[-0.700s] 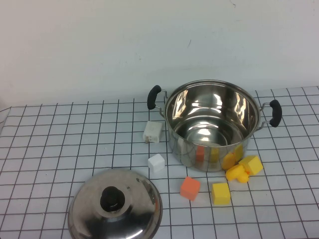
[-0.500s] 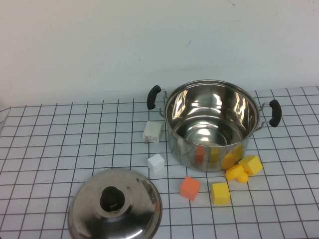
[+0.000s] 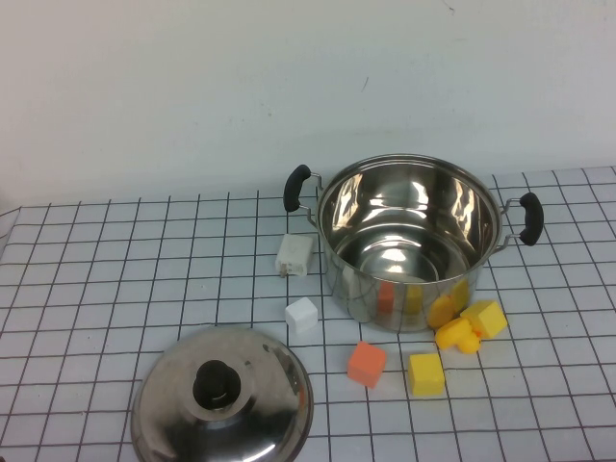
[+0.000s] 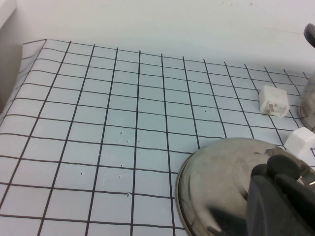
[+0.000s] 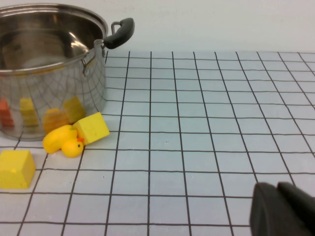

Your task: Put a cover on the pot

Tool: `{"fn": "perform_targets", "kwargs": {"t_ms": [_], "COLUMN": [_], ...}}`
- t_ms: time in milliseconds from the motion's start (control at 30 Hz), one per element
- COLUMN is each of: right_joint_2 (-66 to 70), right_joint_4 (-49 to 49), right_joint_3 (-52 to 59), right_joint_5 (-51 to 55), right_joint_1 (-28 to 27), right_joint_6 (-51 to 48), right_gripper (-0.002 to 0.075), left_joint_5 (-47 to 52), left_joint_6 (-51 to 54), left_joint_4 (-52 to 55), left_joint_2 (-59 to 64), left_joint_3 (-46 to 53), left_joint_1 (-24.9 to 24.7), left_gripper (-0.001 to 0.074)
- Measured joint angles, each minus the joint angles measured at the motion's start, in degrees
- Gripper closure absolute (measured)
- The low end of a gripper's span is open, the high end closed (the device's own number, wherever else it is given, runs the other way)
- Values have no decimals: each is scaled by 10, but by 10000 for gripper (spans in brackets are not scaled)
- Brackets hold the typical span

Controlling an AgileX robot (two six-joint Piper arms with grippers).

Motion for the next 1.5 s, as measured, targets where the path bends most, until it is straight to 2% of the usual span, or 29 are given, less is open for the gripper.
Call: {"fn": "perform_targets", "kwargs": {"t_ms": [700, 800, 1133, 1267, 1333, 1433, 1500], "right_joint_2": [0, 0, 0, 0, 0, 0, 0], "right_joint_4": [0, 0, 0, 0, 0, 0, 0], "right_joint_3": [0, 0, 0, 0, 0, 0, 0], "right_joint_5": [0, 0, 0, 0, 0, 0, 0], "right_joint_1": [0, 0, 0, 0, 0, 0, 0], "right_joint_6": [0, 0, 0, 0, 0, 0, 0], "right_gripper": [717, 717, 717, 717, 717, 717, 717], "left_joint_5": [-16, -69, -433, -545, -521, -358, -285], "left_joint_6": [0, 0, -6, -9, -19, -12, -5], "left_joint_4": [-11, -13, -18, -23, -42, -51, -48], "left_joint_2": [0, 0, 0, 0, -1, 4, 28], "left_joint_3": [1, 3, 3, 3, -1, -49, -86], "left_joint_1": [0, 0, 0, 0, 0, 0, 0], "left_gripper": [737, 738, 738, 737, 737, 737, 737]}}
